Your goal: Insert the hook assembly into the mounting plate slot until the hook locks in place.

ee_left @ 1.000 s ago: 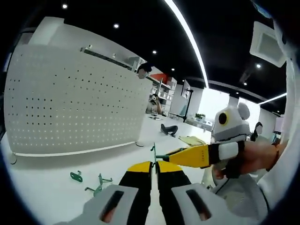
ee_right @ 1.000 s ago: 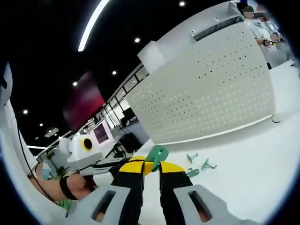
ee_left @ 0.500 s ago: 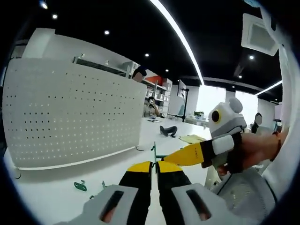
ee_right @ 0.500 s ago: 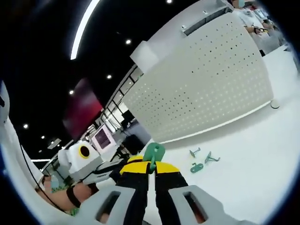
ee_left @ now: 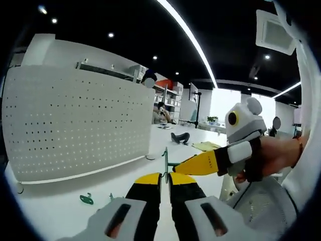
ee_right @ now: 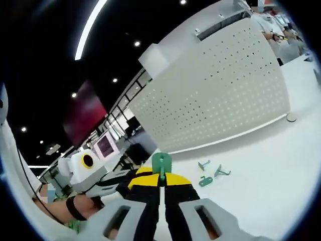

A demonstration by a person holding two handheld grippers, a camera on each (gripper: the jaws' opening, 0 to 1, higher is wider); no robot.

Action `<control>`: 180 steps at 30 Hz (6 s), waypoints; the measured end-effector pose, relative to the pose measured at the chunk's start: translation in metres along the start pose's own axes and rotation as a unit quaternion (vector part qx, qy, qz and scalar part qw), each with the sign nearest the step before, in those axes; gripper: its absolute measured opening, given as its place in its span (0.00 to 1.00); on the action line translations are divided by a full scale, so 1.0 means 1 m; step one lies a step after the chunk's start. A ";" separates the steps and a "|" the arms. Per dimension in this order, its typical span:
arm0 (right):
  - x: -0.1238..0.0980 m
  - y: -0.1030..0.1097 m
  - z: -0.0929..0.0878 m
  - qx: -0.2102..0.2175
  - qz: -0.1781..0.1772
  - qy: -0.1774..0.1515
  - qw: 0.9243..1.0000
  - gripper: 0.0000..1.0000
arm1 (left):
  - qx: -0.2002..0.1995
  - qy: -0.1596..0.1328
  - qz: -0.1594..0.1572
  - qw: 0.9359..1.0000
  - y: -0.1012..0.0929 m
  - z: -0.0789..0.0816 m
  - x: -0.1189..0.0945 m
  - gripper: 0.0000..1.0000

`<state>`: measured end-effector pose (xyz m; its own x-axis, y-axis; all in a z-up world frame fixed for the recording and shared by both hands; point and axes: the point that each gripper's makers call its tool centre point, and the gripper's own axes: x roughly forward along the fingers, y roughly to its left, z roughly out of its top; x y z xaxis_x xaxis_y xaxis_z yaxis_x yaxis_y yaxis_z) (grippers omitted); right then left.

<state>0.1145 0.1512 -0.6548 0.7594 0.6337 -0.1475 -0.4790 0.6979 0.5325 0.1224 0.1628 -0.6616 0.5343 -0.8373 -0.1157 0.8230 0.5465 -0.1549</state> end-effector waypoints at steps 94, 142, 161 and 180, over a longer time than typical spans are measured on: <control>0.061 -0.049 0.150 -0.199 -0.118 -0.069 0.970 0.01 | -0.017 0.005 0.053 0.998 0.032 -0.021 -0.035 0.52; 0.092 -0.080 0.208 -0.246 -0.181 -0.079 0.949 0.01 | -0.021 -0.013 0.082 0.996 0.046 -0.016 -0.045 0.69; 0.101 -0.100 0.235 -0.236 -0.223 -0.102 0.940 0.01 | -0.022 -0.010 0.090 0.996 0.050 -0.018 -0.051 0.72; 0.111 -0.117 0.246 -0.249 -0.244 -0.099 0.932 0.01 | -0.026 -0.006 0.091 0.995 0.051 -0.021 -0.053 0.73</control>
<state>0.3627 0.0577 -0.5282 0.9830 0.1613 -0.0881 -0.1635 0.9864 -0.0179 0.1316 0.2356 -0.6835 0.6763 -0.7240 -0.1355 0.7009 0.6891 -0.1839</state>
